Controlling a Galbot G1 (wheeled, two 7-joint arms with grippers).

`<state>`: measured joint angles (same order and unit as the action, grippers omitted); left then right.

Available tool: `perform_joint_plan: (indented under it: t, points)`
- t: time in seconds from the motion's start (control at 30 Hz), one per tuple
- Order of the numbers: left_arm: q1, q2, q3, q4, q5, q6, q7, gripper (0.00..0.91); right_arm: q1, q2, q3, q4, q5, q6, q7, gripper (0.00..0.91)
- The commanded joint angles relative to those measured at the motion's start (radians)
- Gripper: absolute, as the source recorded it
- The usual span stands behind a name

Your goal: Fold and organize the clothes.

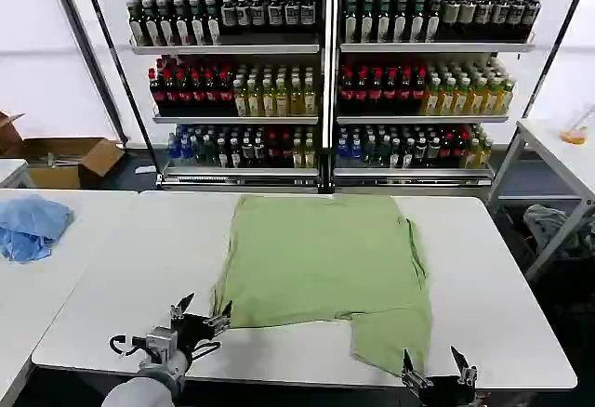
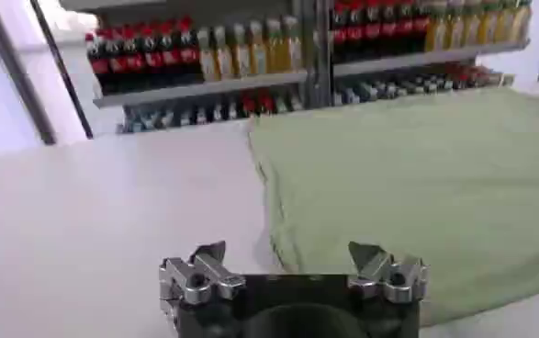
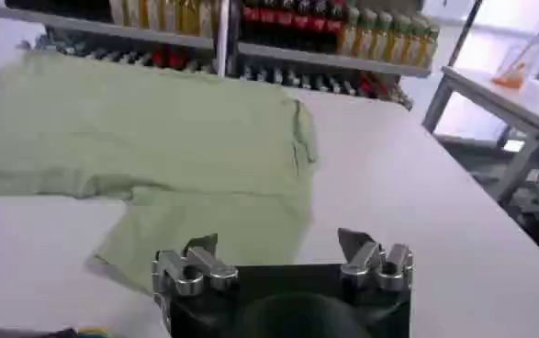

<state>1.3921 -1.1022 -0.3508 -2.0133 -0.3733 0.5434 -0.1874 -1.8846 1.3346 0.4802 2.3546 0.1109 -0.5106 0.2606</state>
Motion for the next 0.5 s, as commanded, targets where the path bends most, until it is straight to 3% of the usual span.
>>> perform_joint_plan:
  t: [0.03, 0.1, 0.13, 0.17, 0.2, 0.23, 0.3, 0.33, 0.5]
  points:
    - [-0.03, 0.029, 0.037, 0.065, -0.02, 0.037, 0.01, 0.907, -0.022, 0.014, -0.017, -0.027, -0.004, -0.026, 0.006, 0.907]
    - [-0.025, 0.031, 0.035, 0.062, -0.026, 0.036, 0.01, 0.907, -0.015, 0.016, -0.023, -0.033, 0.0, -0.026, 0.005, 0.907]
    - [-0.023, 0.032, 0.035, 0.062, -0.03, 0.036, 0.014, 0.776, -0.01, 0.018, -0.027, -0.037, 0.004, -0.026, 0.002, 0.907]
    - [-0.021, 0.034, 0.034, 0.062, -0.031, 0.035, 0.018, 0.443, -0.006, 0.019, -0.032, -0.043, 0.008, -0.026, 0.0, 0.907]
    - [-0.02, 0.034, 0.034, 0.064, -0.032, 0.035, 0.02, 0.05, 0.001, 0.022, -0.039, -0.047, 0.014, -0.025, 0.001, 0.846]
    - [-0.02, 0.035, 0.034, 0.065, -0.038, 0.035, 0.021, 0.03, 0.01, 0.025, -0.045, -0.054, 0.02, -0.023, 0.002, 0.715]
    - [-0.019, 0.033, 0.032, 0.068, -0.052, 0.035, 0.025, 0.03, 0.027, 0.034, -0.057, -0.068, 0.038, -0.017, 0.004, 0.101]
    - [-0.019, 0.032, 0.032, 0.069, -0.061, 0.035, 0.026, 0.03, 0.036, 0.039, -0.062, -0.079, 0.046, -0.017, 0.008, 0.0]
    - [-0.016, 0.028, 0.029, 0.077, -0.09, 0.034, 0.042, 0.03, 0.062, 0.047, -0.08, -0.105, 0.073, -0.016, 0.006, 0.0]
